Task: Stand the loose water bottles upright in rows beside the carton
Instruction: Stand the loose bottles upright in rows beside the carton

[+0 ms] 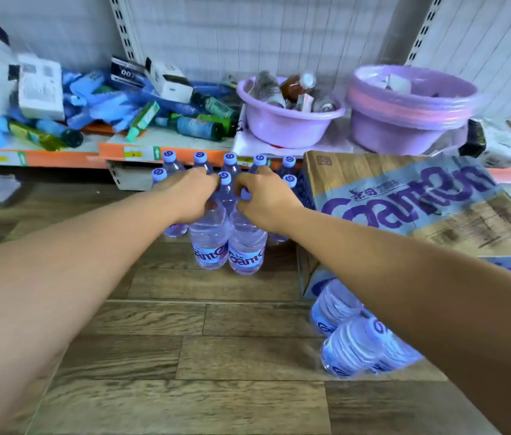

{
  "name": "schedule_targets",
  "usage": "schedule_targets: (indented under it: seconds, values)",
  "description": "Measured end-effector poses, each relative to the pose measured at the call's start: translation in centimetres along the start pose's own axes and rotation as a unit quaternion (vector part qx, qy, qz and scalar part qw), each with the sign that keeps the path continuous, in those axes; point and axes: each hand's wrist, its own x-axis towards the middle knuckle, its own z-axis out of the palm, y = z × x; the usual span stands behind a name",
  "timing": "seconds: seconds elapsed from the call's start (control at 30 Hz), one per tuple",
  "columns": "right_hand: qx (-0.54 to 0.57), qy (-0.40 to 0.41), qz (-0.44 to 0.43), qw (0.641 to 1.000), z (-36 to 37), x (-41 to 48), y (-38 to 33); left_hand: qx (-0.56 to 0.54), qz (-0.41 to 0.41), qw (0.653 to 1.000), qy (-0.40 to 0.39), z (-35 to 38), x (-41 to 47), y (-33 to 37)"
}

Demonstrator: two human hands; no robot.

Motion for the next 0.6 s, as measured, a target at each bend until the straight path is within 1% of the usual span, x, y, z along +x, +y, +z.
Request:
schedule_targets:
  seconds: [0.17, 0.37, 0.43, 0.6]
  values:
    - [-0.01, 0.067, 0.0, 0.998, -8.1, -3.4, 0.6, 0.002, 0.038, 0.999, 0.019, -7.8, -0.5, 4.3]
    - [-0.082, 0.131, 0.028, 0.988, -19.1, -8.1, 2.6, -0.023, 0.079, 0.994, 0.066, -17.0, -1.7, 12.3]
    - [-0.105, 0.136, 0.046, 0.984, -22.1, -10.0, 4.0, -0.032, 0.095, 0.991, 0.086, -18.9, -1.8, 15.5]
    - [-0.144, 0.119, 0.098, 0.978, -26.9, -15.7, 8.4, -0.058, 0.146, 0.983, 0.094, -21.4, -1.4, 24.2]
